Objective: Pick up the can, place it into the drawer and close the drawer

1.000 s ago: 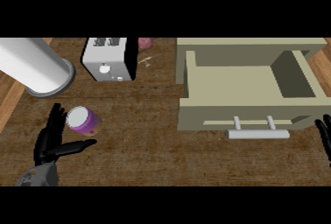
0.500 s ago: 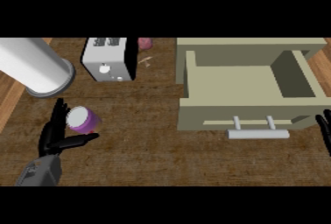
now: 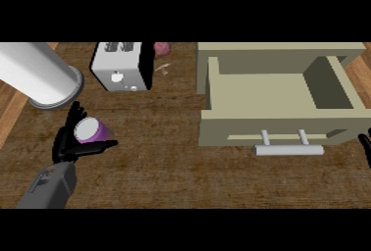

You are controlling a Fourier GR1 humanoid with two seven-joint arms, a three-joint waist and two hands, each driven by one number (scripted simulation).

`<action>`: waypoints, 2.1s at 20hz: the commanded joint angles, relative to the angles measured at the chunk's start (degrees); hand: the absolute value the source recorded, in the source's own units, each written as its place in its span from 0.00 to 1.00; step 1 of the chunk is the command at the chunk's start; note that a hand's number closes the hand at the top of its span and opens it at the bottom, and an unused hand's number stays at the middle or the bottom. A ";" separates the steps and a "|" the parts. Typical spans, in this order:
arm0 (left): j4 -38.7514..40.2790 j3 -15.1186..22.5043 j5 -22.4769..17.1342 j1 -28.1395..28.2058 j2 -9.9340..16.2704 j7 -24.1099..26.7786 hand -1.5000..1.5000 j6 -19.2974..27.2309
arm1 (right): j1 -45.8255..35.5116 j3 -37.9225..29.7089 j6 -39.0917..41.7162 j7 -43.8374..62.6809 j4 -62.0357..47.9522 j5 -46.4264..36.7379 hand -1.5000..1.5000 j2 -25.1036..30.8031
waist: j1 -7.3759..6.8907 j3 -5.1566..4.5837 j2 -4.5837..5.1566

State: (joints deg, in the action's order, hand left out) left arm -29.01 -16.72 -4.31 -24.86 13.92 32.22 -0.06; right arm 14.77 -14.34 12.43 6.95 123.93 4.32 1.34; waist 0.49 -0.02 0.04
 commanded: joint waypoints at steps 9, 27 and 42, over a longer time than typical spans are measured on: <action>2.12 1.52 -0.61 -3.36 -1.40 1.15 1.00 -0.94 | 2.85 1.28 -0.65 -1.80 1.31 0.78 0.00 -1.29 | 0.07 0.00 -0.01; -17.53 4.51 -5.06 3.16 -6.39 -5.84 1.00 0.23 | 2.89 -0.48 -0.01 -0.93 1.52 2.53 0.00 0.06 | -0.36 0.03 -0.11; -49.18 17.06 1.37 1.61 -11.24 -29.83 1.00 8.89 | 4.40 -2.87 1.23 -1.10 3.93 3.89 0.00 0.32 | -0.17 0.05 -0.20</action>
State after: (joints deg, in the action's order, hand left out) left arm -73.48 -2.47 -5.28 -19.78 4.78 8.05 4.88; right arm 18.30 -16.67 12.93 5.51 126.76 8.03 1.36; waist 0.19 0.02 -0.14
